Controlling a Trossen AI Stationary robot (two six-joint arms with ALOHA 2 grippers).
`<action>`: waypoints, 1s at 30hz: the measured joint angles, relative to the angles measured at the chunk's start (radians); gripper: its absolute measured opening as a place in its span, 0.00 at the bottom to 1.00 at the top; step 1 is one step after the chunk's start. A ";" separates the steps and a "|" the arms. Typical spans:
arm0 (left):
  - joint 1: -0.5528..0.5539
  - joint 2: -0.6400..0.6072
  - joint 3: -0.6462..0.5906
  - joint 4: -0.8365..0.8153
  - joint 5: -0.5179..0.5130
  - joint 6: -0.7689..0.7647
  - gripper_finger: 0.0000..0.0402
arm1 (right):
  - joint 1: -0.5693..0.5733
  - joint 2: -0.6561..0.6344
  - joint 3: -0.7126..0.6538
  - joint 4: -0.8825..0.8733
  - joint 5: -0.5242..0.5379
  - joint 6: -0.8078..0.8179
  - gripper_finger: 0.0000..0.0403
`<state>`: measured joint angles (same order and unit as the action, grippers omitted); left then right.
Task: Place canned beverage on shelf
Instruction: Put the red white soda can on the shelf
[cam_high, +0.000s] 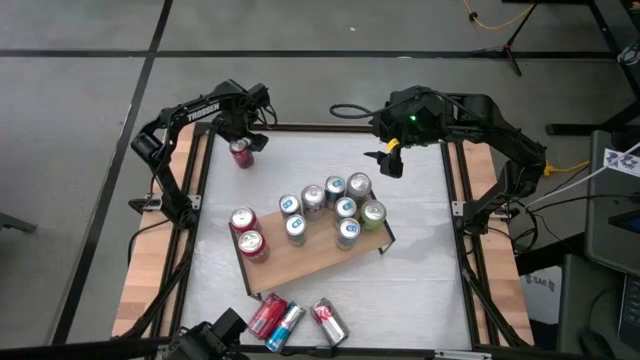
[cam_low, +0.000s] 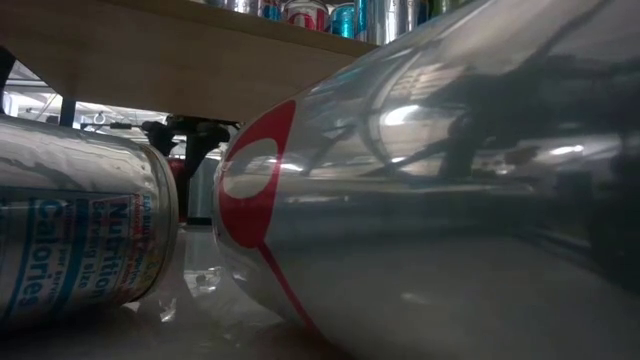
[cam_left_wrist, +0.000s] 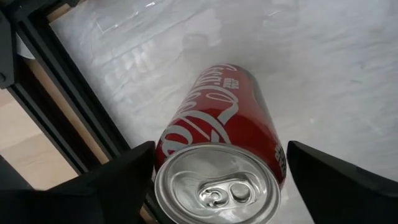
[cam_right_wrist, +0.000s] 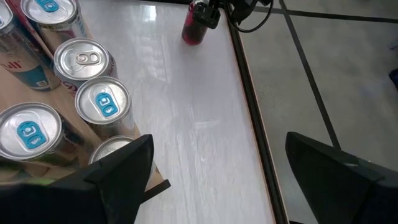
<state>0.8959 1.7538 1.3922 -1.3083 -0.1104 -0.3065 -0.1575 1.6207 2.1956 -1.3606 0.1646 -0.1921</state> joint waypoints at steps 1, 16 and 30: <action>0.000 0.000 0.000 0.000 -0.001 0.000 0.85 | 0.000 0.000 0.000 -0.001 0.000 0.000 0.88; -0.002 -0.001 0.000 0.007 0.005 0.286 0.68 | 0.000 0.000 0.000 -0.003 0.000 -0.007 0.88; -0.108 -0.001 0.001 0.031 -0.040 0.863 0.68 | 0.000 0.000 0.000 -0.003 0.000 -0.035 0.88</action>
<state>0.7879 1.7531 1.3930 -1.2771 -0.1505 0.5567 -0.1574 1.6207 2.1956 -1.3632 0.1642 -0.2269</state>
